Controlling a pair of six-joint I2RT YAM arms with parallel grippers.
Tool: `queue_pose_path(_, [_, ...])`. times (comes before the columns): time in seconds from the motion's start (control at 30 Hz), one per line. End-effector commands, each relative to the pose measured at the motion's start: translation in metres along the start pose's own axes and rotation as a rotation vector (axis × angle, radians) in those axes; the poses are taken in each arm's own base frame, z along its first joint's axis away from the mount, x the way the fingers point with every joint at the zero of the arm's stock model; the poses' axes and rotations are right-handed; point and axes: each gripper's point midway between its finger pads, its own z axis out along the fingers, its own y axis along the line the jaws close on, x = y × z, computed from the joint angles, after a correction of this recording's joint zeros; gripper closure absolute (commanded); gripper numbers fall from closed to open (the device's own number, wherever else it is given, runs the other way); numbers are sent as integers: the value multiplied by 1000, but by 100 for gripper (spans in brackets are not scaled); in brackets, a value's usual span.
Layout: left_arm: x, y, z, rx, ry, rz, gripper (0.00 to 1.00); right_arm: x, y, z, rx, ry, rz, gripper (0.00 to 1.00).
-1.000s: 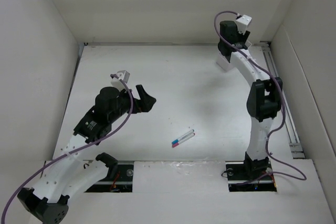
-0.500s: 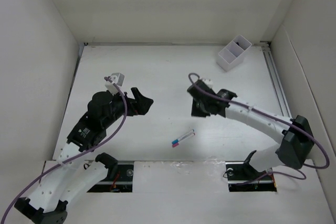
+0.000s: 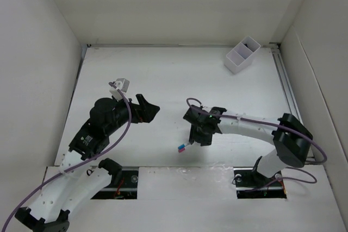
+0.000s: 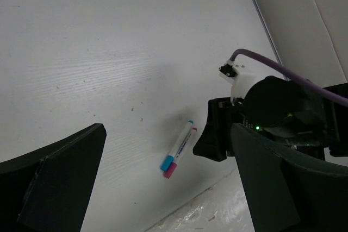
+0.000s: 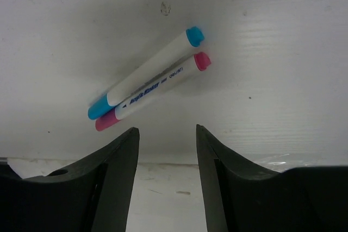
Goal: Sort the stationery into containers
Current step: Pick up the pen from the center of the board.
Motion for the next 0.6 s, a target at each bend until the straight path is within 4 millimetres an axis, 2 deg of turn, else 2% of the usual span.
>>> queue_pose_path(0.0, [-9, -10, -3, 45, -38, 4, 0, -10, 30, 3, -58, -38, 57, 48])
queue_pose_path(0.07, [-9, -12, -5, 58, -41, 6, 0, -20, 36, 3, -53, -74, 70, 49])
queue_pose_path(0.17, [-9, -12, -8, 58, -41, 6, 0, -19, 35, 7, -44, -70, 79, 49])
queue_pose_path(0.33, [-13, -13, -9, 55, -53, 7, 0, -11, 23, 23, 8, -49, 83, 52])
queue_pose_path(0.57, [-15, -12, -10, 46, -57, 17, 0, -14, 7, 28, 71, -88, 96, 59])
